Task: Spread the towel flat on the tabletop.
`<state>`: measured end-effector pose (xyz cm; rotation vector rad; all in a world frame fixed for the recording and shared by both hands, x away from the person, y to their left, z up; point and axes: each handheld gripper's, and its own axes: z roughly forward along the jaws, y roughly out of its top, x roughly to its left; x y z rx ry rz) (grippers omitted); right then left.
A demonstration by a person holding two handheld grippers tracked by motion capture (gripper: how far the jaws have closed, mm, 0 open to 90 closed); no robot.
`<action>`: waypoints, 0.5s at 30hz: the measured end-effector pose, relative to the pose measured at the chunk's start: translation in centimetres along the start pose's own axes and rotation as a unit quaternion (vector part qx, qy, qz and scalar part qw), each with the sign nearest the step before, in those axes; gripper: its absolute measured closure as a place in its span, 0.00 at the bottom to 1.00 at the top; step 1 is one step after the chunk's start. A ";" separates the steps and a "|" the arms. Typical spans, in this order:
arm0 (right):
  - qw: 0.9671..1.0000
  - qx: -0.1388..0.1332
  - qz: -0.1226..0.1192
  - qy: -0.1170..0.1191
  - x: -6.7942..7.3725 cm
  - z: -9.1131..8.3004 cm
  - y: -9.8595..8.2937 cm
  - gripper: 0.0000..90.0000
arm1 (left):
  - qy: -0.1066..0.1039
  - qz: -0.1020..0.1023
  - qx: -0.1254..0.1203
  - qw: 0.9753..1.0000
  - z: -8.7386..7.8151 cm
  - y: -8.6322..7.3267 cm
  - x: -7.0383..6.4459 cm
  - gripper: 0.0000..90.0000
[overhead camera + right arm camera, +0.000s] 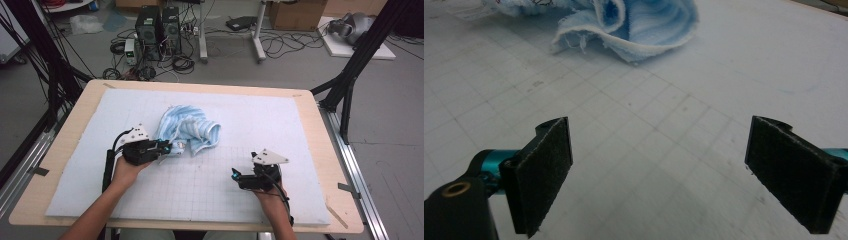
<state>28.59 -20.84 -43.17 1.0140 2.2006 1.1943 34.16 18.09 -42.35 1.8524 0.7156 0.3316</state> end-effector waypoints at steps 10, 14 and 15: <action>0.998 0.014 -0.041 0.054 3.7 6.4 3.6 0.28 | -0.010 -0.005 -0.010 1.000 -0.2 -0.2 0.1 0.85; 0.997 0.012 -0.061 0.043 5.1 8.9 4.7 0.41 | -0.015 -0.005 -0.010 1.000 -0.2 -0.2 0.0 0.85; 0.997 0.012 -0.072 0.031 5.2 9.3 4.9 0.44 | -0.016 -0.005 -0.011 1.000 -0.2 -0.2 0.0 0.85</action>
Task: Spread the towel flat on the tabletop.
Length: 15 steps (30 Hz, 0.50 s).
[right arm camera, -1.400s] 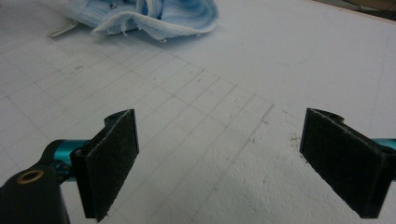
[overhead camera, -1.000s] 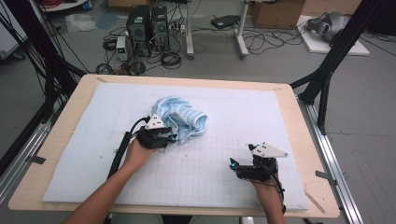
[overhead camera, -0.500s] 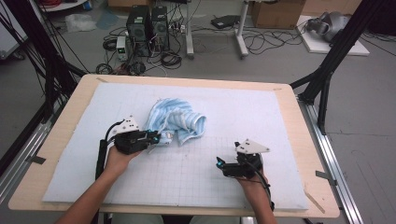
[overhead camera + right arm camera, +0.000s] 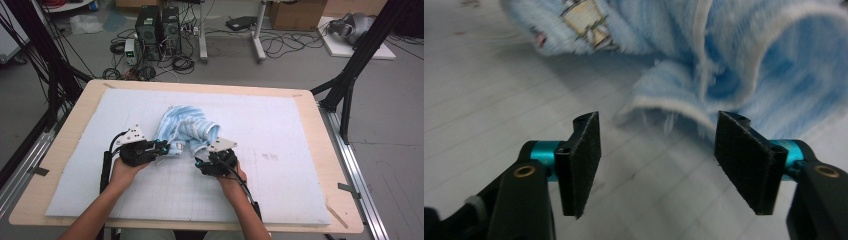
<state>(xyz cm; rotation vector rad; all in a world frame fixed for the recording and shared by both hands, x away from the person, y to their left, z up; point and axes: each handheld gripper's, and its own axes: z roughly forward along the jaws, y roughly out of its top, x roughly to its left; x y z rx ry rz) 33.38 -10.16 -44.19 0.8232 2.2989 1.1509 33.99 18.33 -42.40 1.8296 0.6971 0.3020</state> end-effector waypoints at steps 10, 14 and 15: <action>0.998 0.057 -0.025 -0.030 -1.1 2.4 0.6 0.93 | -0.013 0.003 0.004 1.000 -0.1 0.1 -0.2 0.85; 0.997 0.064 -0.029 -0.041 -2.3 0.3 -0.2 0.93 | -0.021 0.003 0.008 1.000 -0.3 0.0 -0.4 0.85; 0.997 0.064 -0.029 -0.041 -2.3 0.3 -0.2 0.93 | -0.023 0.006 0.011 1.000 -0.3 -0.1 -0.5 0.85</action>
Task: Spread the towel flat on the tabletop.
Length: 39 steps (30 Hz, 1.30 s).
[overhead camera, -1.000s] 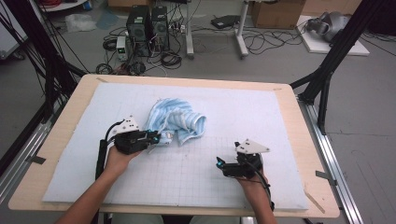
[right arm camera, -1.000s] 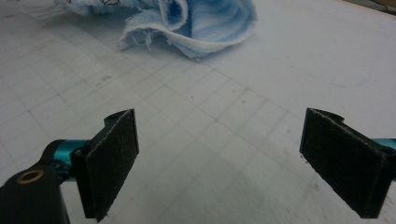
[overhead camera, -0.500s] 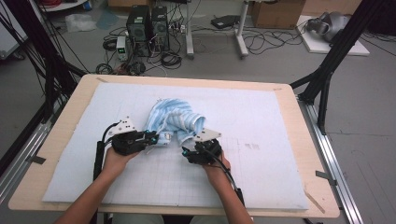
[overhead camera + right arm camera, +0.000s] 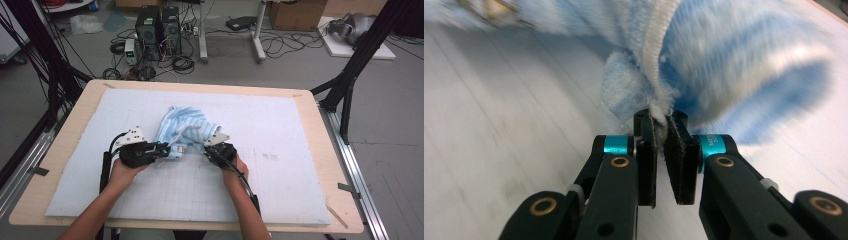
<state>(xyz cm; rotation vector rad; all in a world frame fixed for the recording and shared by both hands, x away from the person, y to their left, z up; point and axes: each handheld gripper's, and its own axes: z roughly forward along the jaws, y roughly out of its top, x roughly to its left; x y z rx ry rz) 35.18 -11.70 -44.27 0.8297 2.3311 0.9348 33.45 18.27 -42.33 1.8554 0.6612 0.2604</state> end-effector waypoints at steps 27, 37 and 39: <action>0.986 -0.099 0.042 0.131 1.5 -5.2 -3.2 0.44 | 0.023 -0.029 -0.035 0.999 -1.1 0.3 0.0 0.47; 0.994 -0.046 -0.012 0.096 2.2 -4.0 -3.0 0.95 | 0.070 -0.051 -0.038 0.996 -2.3 -0.4 1.7 0.47; 0.995 -0.046 -0.015 0.090 1.7 -4.6 -3.4 0.95 | 0.075 -0.051 -0.036 0.995 -2.3 -0.5 1.9 0.47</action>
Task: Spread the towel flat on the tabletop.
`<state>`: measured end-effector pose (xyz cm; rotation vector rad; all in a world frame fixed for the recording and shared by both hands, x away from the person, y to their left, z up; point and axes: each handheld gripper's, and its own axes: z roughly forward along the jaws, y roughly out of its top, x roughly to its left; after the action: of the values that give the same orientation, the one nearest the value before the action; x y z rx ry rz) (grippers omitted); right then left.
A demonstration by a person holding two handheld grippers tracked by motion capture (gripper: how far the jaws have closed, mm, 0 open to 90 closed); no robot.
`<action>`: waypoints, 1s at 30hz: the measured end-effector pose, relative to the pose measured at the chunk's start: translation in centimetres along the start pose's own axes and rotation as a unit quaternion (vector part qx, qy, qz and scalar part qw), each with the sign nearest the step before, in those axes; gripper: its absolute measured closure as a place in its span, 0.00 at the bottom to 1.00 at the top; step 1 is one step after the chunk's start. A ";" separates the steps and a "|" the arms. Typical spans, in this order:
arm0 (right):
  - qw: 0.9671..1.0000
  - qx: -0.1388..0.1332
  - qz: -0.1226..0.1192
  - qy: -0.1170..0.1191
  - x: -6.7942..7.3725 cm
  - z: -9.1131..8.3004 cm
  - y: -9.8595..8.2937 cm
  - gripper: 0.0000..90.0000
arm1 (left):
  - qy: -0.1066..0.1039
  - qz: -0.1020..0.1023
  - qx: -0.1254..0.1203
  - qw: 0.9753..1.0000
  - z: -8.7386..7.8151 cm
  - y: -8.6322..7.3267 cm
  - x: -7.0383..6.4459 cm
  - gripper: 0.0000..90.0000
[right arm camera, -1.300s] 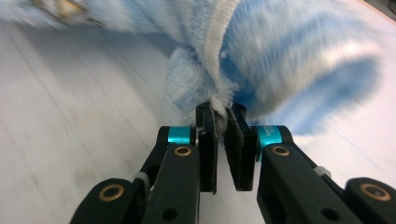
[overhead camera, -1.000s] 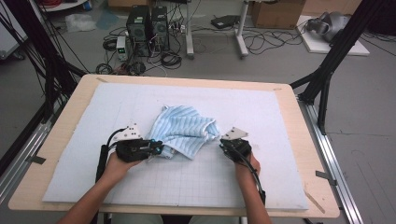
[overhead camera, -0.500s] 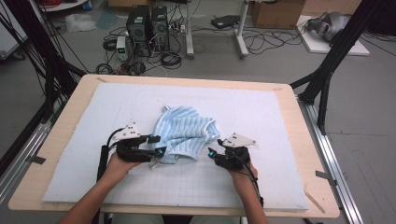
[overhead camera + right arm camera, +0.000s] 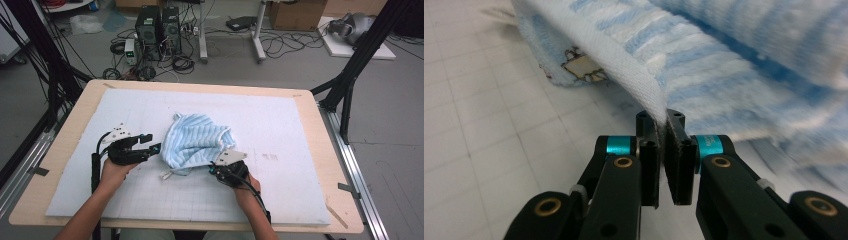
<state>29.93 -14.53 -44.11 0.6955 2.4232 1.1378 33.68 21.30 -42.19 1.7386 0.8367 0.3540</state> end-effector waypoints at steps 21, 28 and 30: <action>0.998 -0.002 0.024 -0.062 -1.1 -8.8 -5.2 0.74 | -0.007 -0.024 0.037 0.999 1.4 -0.6 -0.2 0.48; 0.995 -0.026 0.052 -0.082 -2.0 -8.7 -4.8 0.64 | -0.030 -0.034 0.072 0.996 4.0 -1.1 -1.1 0.46; 0.994 -0.023 0.046 -0.096 -2.2 -9.0 -5.0 0.64 | -0.031 -0.038 0.080 0.996 4.9 -1.2 -1.5 0.46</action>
<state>25.65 -23.97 -42.32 0.8690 2.2184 1.1024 35.23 16.94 -44.69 1.8497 0.9021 0.1856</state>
